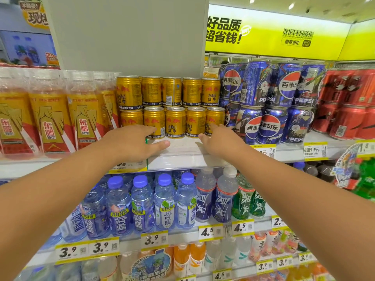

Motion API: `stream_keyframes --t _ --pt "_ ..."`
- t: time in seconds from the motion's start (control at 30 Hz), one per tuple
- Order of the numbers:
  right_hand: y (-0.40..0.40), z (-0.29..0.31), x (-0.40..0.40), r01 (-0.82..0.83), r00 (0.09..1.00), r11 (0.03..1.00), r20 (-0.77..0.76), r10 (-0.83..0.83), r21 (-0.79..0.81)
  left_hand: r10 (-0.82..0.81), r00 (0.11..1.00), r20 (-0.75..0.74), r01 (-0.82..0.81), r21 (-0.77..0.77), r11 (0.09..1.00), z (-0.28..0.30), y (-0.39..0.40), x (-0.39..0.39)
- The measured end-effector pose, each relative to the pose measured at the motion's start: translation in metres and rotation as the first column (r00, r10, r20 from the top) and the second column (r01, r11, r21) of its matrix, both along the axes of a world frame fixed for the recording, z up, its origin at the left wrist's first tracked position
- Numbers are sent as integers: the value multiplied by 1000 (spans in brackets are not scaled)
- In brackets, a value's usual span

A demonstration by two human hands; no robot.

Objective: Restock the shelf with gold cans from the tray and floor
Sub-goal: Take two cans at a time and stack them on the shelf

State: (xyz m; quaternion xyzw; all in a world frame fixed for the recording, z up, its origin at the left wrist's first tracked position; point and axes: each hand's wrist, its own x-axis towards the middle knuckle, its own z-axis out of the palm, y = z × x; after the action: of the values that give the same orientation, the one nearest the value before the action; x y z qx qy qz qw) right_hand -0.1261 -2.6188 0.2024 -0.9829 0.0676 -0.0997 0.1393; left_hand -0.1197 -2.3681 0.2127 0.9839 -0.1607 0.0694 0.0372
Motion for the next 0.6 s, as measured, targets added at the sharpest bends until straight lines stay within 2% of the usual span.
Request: stream_keyframes --t 0.1,0.17,0.5,0.6 --pt "1 -1 -12 -125 990 992 61 126 -17 1 1000 17 -2 13 1000 1 -1 -2" --pt "0 -1 -20 -202 978 977 46 205 -68 -8 999 34 7 25 1000 2 -3 -5" --pt "-8 -7 -73 -302 952 902 -51 302 -308 -61 992 106 54 69 996 1 -16 -60" --pt "-17 -13 -92 -336 938 887 -30 345 -318 -57 986 156 40 113 993 -6 -21 -83"
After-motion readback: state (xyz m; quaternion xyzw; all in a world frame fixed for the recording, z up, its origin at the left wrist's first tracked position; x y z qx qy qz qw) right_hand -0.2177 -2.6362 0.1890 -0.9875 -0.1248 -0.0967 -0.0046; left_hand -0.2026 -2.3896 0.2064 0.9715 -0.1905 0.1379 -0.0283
